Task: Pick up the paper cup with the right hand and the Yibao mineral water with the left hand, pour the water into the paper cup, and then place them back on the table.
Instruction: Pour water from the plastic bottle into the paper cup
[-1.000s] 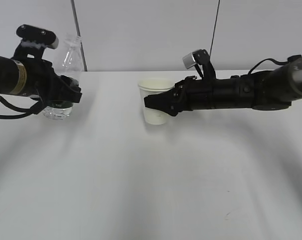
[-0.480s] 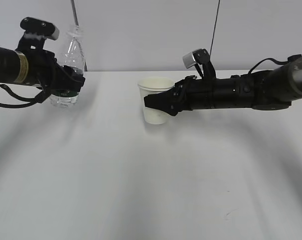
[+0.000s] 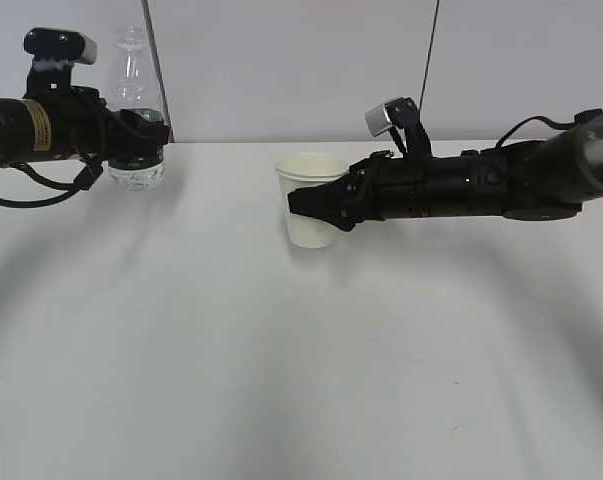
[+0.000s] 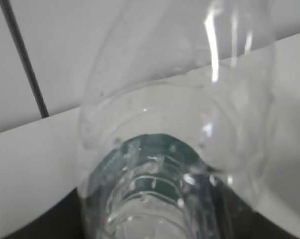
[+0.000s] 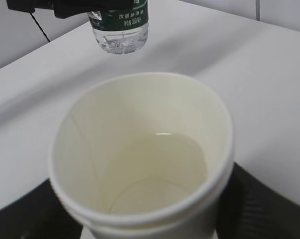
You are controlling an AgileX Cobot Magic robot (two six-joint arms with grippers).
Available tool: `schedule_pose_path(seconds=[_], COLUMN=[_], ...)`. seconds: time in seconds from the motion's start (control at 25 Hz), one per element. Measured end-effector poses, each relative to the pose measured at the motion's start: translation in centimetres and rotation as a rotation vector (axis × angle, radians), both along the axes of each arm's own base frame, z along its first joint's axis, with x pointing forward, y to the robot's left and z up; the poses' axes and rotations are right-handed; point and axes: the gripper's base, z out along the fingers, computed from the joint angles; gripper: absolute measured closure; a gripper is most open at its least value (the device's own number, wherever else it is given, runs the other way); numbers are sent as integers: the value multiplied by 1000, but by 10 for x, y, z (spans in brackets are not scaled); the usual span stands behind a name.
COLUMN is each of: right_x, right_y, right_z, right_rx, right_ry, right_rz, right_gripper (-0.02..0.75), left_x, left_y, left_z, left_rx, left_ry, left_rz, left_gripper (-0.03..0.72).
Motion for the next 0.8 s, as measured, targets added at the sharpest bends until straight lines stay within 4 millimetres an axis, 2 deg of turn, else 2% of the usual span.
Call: schedule_pose_path(seconds=[0.24, 0.56, 0.8], right_x=[1, 1, 2], right_y=[0, 0, -1], right_z=[1, 1, 1], right_rx=[9, 12, 2], right_ry=[1, 0, 1], right_rz=[-10, -12, -23], right_gripper=[206, 206, 206], left_x=[4, 5, 6], left_y=[4, -1, -3], left_z=[-10, -29, -35], left_rx=[-85, -105, -100], left_ry=[-43, -95, -157], left_rz=[-77, -173, -207], left_gripper=[355, 355, 355])
